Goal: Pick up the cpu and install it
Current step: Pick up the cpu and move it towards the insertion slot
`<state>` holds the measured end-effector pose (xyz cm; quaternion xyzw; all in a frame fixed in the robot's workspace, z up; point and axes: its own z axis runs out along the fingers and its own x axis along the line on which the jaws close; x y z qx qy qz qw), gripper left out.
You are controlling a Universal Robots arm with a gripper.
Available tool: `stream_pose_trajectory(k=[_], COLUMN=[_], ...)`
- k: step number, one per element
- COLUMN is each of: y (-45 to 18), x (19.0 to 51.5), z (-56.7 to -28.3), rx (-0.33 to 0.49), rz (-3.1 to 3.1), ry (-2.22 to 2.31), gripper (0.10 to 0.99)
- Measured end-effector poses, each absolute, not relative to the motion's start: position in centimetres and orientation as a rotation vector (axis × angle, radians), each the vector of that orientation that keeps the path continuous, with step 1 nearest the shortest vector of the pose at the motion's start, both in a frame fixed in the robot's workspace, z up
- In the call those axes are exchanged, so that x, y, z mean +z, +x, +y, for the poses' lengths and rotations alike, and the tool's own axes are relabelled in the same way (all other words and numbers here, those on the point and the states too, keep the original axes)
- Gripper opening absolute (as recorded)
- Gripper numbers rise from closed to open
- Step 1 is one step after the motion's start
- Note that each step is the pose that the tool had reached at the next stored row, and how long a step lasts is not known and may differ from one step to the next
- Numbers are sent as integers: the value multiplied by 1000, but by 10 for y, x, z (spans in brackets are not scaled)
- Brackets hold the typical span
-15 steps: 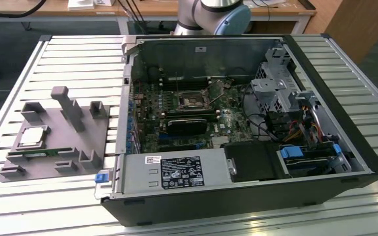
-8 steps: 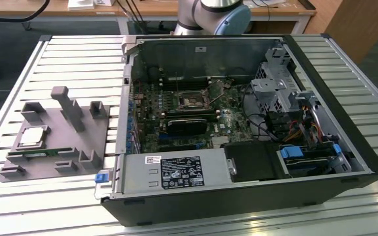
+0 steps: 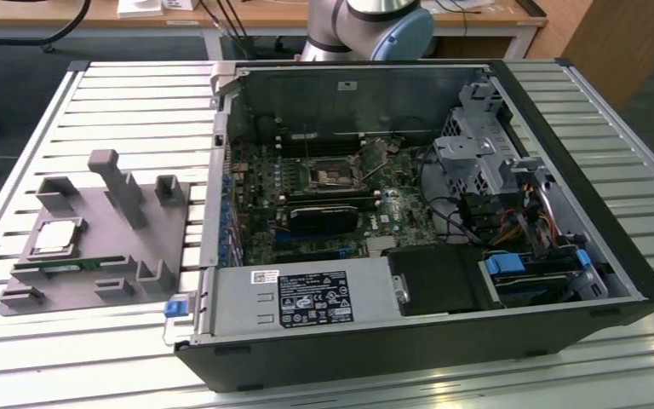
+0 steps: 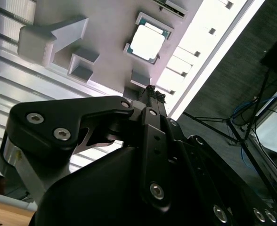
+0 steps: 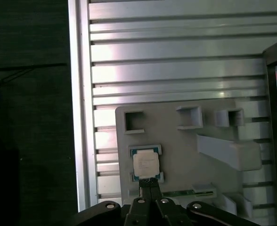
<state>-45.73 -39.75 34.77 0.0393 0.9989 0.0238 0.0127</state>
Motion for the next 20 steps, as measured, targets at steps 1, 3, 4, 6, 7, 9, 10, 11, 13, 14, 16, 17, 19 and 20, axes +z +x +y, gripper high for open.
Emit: stream_pose_trajectory(k=[1,3,4,6,7,9,10,11,13,14,16,17,19,20], y=[-457,-457,-457,-457,-457,-457,-457,-457,-457,-457,-457,-457,-457,-457], x=[347,344,343,341,340,338,337,336,335,334,333,331,328,326], z=[-398,-398,-398,-398,-398,-398,-398,-398,-398,-398,-398,-398,-398,-398], rx=[74,75,75,76,77,77,77,77,77,77,77,77,77,77], rz=[3113,3113,3113,3113,3113,3113,3113,3113,3113,3113,3113,3113,3113,3113], ry=[122,122,122,122,122,122,122,122,122,122,122,122,122,122], gripper=[106,106,106,165,231,290,349,408,408,467,525,580,639,698])
